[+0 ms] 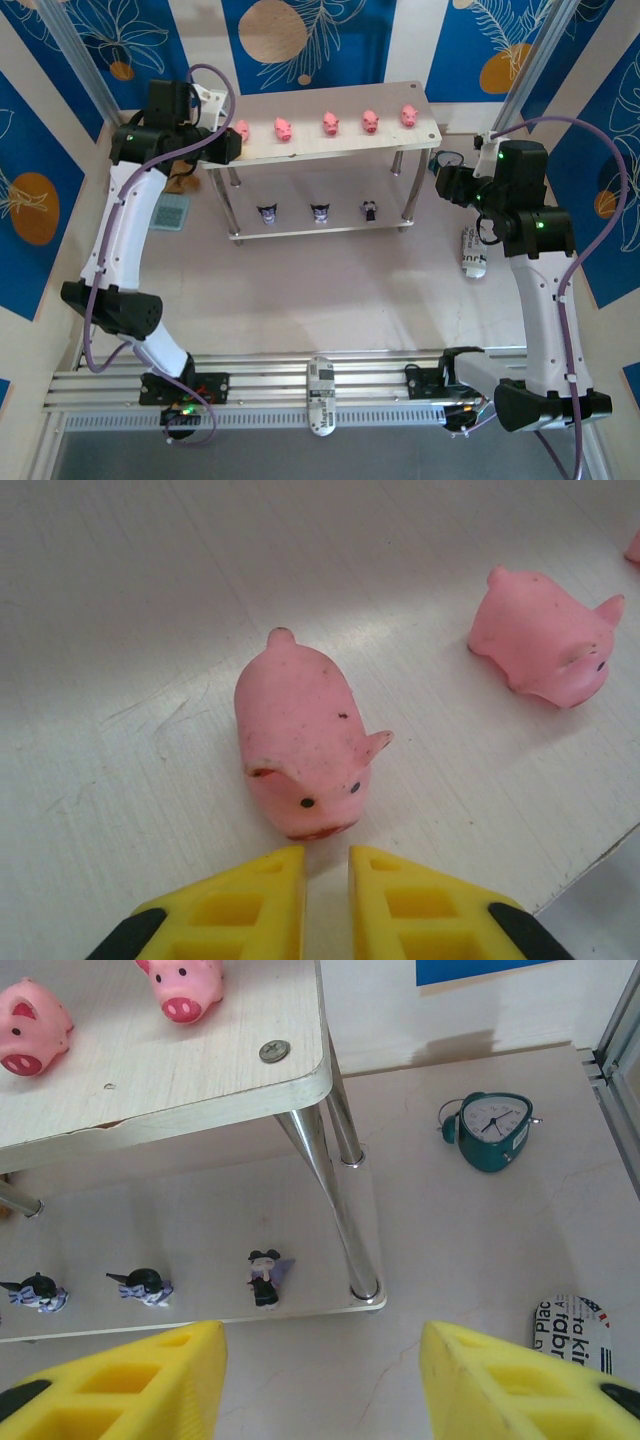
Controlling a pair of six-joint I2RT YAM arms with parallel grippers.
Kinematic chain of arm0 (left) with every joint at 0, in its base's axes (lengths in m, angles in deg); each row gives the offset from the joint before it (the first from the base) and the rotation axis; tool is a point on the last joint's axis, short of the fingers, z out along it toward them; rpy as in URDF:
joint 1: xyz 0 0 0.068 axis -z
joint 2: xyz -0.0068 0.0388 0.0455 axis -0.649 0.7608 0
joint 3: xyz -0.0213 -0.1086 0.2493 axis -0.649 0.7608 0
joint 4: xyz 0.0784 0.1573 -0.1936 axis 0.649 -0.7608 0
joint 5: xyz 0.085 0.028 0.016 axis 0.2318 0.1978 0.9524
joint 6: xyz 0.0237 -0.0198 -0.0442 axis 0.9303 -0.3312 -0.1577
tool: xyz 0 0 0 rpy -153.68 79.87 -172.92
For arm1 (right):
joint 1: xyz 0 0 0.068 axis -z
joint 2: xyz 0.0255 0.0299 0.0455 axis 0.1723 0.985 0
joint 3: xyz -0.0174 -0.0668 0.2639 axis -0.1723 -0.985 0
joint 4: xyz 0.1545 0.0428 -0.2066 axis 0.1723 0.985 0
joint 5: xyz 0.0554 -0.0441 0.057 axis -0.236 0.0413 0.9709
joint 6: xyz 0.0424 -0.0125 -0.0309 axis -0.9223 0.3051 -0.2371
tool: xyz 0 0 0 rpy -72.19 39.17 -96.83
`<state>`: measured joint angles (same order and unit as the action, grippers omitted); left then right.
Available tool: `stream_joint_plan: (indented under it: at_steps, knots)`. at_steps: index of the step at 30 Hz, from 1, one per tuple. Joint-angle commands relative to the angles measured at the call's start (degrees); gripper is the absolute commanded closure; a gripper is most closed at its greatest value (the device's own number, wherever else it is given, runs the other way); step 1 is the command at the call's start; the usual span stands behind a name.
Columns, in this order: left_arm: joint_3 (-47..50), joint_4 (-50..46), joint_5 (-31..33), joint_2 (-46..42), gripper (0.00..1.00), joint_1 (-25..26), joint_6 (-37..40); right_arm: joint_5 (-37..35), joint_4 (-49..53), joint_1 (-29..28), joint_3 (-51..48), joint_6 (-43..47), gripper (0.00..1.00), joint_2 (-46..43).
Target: Place and organize the plastic toys onto the shelf
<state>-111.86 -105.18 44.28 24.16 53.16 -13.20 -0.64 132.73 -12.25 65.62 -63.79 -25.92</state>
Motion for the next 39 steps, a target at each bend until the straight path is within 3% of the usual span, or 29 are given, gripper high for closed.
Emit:
stream_joint_plan:
  at_steps: [1, 6, 10, 11, 13, 15, 23, 27, 32, 39]
  knots:
    - [-1.38, -1.95, 1.5, -5.18, 0.79, -1.06, 1.16, 0.07, -0.51, 0.39, 0.75, 0.39, 0.45, -0.58]
    - [1.66, -2.89, 5.06, -13.11, 0.77, -1.09, 1.42, 0.41, -0.55, 0.61, 0.77, 0.01, 0.44, -0.51]
    - [18.16, 6.21, 10.72, -25.55, 0.65, -1.17, 2.66, 3.5, -2.4, 2.33, -2.03, -1.5, 0.38, -2.23]
    - [23.77, 9.4, 12.1, -29.04, 0.58, -1.22, 2.61, 4.51, -3.16, 2.87, -3.37, -2.15, 0.36, -3.11]
    - [33.38, 14.65, 15.09, -34.87, 0.01, -1.4, 2.31, 6.0, -4.4, 4.11, -6.19, -3.19, 0.23, -4.69]
    - [43.3, 20.16, 18.16, -39.77, 0.0, -1.92, 2.03, 6.57, -5.89, 4.78, -10.04, -4.85, 0.01, -6.94]
    - [72.43, 41.13, 19.15, -44.14, 0.0, -7.2, -0.28, 2.37, -12.07, 4.7, -25.8, -9.44, 0.01, -20.12]
    - [86.98, 62.05, 18.78, -43.07, 0.0, -8.33, 1.47, -1.09, -11.38, 4.64, -27.7, -8.67, 0.01, -23.1]
    - [99.63, 93.25, 18.24, -33.31, 0.0, -8.72, 4.77, -1.16, -11.47, 4.53, -30.0, -9.0, 0.01, -22.72]
    - [100.46, 110.69, 17.7, -14.36, 0.0, -8.77, 5.09, -2.51, -16.8, 3.63, -37.1, -9.5, 0.01, -22.03]
